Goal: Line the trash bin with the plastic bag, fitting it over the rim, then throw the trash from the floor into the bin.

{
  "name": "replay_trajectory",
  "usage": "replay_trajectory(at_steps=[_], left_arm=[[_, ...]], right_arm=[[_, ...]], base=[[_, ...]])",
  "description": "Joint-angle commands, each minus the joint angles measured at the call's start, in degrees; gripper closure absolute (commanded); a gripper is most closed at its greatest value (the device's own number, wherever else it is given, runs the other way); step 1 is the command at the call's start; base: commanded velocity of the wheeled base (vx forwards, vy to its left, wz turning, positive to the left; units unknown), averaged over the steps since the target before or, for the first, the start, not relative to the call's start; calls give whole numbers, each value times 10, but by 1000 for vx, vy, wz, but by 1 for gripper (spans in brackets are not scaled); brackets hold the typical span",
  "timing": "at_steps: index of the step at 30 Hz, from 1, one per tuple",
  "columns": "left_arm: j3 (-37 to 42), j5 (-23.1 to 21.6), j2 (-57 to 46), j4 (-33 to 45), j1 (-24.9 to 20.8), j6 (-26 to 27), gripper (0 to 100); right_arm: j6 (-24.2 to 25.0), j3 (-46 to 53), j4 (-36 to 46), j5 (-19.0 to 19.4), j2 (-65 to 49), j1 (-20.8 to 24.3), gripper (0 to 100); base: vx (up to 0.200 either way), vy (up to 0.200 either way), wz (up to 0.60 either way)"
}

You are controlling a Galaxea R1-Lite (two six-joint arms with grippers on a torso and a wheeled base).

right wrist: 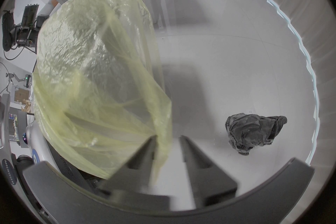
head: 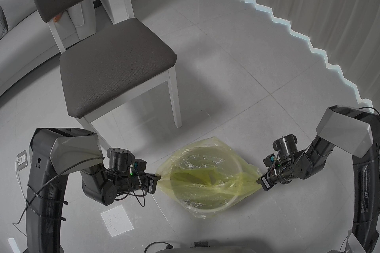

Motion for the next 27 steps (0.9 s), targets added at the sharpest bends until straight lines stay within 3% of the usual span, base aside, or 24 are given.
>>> replay_trajectory(at_steps=[1, 7, 13, 18, 21, 27], left_arm=[[33, -6, -39, -3, -10, -6, 0], [95, -12, -96, -5, -6, -21, 0], [143, -16, -124, -40, -5, -22, 0], [185, -12, -135, -109, -9, -24, 0], [211, -11, -146, -150, -11, -33, 0], [256, -11, -146, -198, -12, -35, 0]], right_arm=[[2, 36, -1, 1, -42, -1, 0], [-1, 89, -1, 4, -130, -16, 0], [6, 81, -1, 9, -191, -8, 0], [42, 45, -6, 15, -192, 58, 0], [90, -4, -7, 14, -170, 120, 0], [90, -95, 1, 8, -95, 169, 0]], base=[[0, 0, 0], [0, 0, 0], [0, 0, 0], [0, 0, 0], [0, 0, 0], [0, 0, 0]])
